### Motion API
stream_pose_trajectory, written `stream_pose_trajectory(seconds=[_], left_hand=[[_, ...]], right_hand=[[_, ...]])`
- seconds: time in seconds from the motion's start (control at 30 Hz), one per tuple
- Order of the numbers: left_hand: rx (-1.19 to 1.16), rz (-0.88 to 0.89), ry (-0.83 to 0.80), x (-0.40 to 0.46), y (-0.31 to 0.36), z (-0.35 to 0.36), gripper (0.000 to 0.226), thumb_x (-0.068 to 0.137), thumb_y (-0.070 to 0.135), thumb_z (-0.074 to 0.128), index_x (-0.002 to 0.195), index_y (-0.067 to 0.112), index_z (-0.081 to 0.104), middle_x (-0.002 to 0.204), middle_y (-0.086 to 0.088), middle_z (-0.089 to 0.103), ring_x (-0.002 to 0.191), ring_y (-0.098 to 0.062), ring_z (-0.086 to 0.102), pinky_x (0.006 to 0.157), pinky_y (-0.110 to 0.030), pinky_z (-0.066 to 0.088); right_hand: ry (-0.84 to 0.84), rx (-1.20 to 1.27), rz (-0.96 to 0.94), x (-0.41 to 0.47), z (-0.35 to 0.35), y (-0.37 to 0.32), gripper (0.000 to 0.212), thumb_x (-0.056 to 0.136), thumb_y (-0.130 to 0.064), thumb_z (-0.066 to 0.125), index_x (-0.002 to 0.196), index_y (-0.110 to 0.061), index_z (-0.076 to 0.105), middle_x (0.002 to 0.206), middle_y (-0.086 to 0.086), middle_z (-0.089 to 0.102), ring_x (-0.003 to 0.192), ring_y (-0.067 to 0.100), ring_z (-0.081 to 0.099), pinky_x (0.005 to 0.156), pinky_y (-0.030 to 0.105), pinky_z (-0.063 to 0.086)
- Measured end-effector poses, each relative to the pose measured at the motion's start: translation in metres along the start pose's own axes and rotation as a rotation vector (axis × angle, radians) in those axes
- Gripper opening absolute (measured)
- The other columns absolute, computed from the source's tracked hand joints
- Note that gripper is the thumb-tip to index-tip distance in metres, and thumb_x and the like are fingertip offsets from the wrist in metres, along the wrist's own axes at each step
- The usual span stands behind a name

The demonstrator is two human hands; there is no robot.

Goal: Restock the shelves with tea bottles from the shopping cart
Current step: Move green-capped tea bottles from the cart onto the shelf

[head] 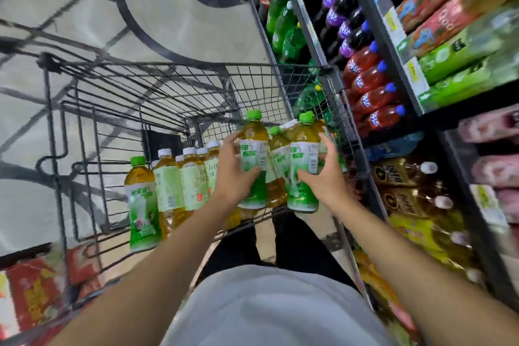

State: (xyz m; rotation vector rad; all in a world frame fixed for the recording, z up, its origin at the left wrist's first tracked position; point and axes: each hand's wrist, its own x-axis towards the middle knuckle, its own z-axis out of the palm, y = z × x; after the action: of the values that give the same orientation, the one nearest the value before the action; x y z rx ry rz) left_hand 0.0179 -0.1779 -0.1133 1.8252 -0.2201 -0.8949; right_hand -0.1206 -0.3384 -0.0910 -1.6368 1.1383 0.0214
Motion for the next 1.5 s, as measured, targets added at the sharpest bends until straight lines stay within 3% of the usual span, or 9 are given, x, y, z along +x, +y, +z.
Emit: stream_pose_trajectory(seconds=[0.13,0.3,0.53,0.67,0.83,0.97,1.13,1.27,1.5], left_hand=[[0.002,0.046,-0.151,-0.018,0.018,0.001,0.083,0.081,-0.008,0.077,0.137,0.038,0.037,0.125,0.008,0.049,0.119,-0.024,0.059,0.093,-0.055,0.058],[0.090,0.087,-0.225,-0.044,0.034,0.013,0.081,0.082,-0.006,0.078,0.139,0.036,0.039,0.132,0.002,0.047,0.116,-0.024,0.059,0.084,-0.052,0.061],[0.071,0.223,-0.269,-0.097,0.062,0.037,0.080,0.084,-0.008,0.075,0.142,0.033,0.039,0.134,0.001,0.049,0.095,-0.016,0.069,0.055,-0.033,0.061],[0.016,0.283,-0.322,-0.142,0.083,0.056,0.077,0.084,-0.012,0.073,0.134,0.037,0.041,0.124,0.007,0.054,0.090,-0.013,0.070,0.070,-0.061,0.061],[0.019,0.458,-0.442,-0.197,0.119,0.076,0.080,0.082,-0.012,0.074,0.139,0.035,0.044,0.124,0.009,0.055,0.104,-0.024,0.066,0.074,-0.049,0.063],[-0.083,0.560,-0.537,-0.241,0.160,0.088,0.074,0.084,-0.017,0.070,0.132,0.033,0.046,0.121,0.002,0.059,0.088,-0.009,0.072,0.065,-0.031,0.062],[-0.109,0.756,-0.602,-0.293,0.221,0.098,0.076,0.086,-0.008,0.073,0.142,0.034,0.042,0.130,0.000,0.054,0.099,-0.009,0.071,0.073,-0.033,0.063],[-0.173,0.869,-0.654,-0.329,0.272,0.113,0.077,0.085,-0.006,0.075,0.140,0.036,0.042,0.134,-0.003,0.058,0.110,-0.021,0.069,0.079,-0.038,0.063],[-0.268,0.951,-0.808,-0.381,0.361,0.149,0.076,0.084,-0.007,0.074,0.141,0.035,0.046,0.132,0.002,0.057,0.105,-0.021,0.071,0.075,-0.032,0.062]], right_hand=[[0.085,0.104,-0.002,-0.039,-0.005,0.008,0.095,0.083,0.001,0.075,0.153,-0.039,0.026,0.131,-0.004,0.056,0.098,-0.008,0.063,0.088,0.034,0.059],[0.204,0.156,-0.009,-0.084,-0.018,0.021,0.095,0.083,-0.005,0.077,0.151,-0.044,0.024,0.127,-0.006,0.056,0.107,0.010,0.064,0.090,0.037,0.056],[0.328,0.217,-0.118,-0.146,-0.054,0.035,0.094,0.085,-0.006,0.075,0.153,-0.043,0.024,0.117,-0.021,0.055,0.092,-0.011,0.064,0.077,0.025,0.055],[0.416,0.290,-0.173,-0.195,-0.079,0.044,0.094,0.083,-0.003,0.075,0.151,-0.046,0.027,0.127,-0.007,0.059,0.096,0.003,0.069,0.084,0.039,0.061],[0.509,0.287,-0.309,-0.260,-0.121,0.042,0.094,0.082,-0.005,0.076,0.144,-0.058,0.029,0.139,-0.003,0.055,0.112,0.009,0.065,0.095,0.045,0.057],[0.589,0.244,-0.426,-0.308,-0.157,0.024,0.094,0.080,-0.016,0.078,0.141,-0.065,0.027,0.153,-0.006,0.042,0.133,0.013,0.051,0.101,0.044,0.053],[0.711,0.301,-0.569,-0.367,-0.198,-0.006,0.089,0.082,-0.009,0.077,0.147,-0.050,0.031,0.140,-0.007,0.054,0.121,-0.002,0.056,0.102,0.045,0.054],[0.805,0.358,-0.662,-0.406,-0.233,-0.033,0.087,0.084,-0.002,0.074,0.145,-0.051,0.035,0.130,0.000,0.063,0.110,0.016,0.068,0.087,0.047,0.061],[0.933,0.343,-0.784,-0.472,-0.307,-0.082,0.086,0.087,-0.002,0.074,0.138,-0.060,0.036,0.125,-0.006,0.066,0.114,0.017,0.066,0.094,0.050,0.058]])
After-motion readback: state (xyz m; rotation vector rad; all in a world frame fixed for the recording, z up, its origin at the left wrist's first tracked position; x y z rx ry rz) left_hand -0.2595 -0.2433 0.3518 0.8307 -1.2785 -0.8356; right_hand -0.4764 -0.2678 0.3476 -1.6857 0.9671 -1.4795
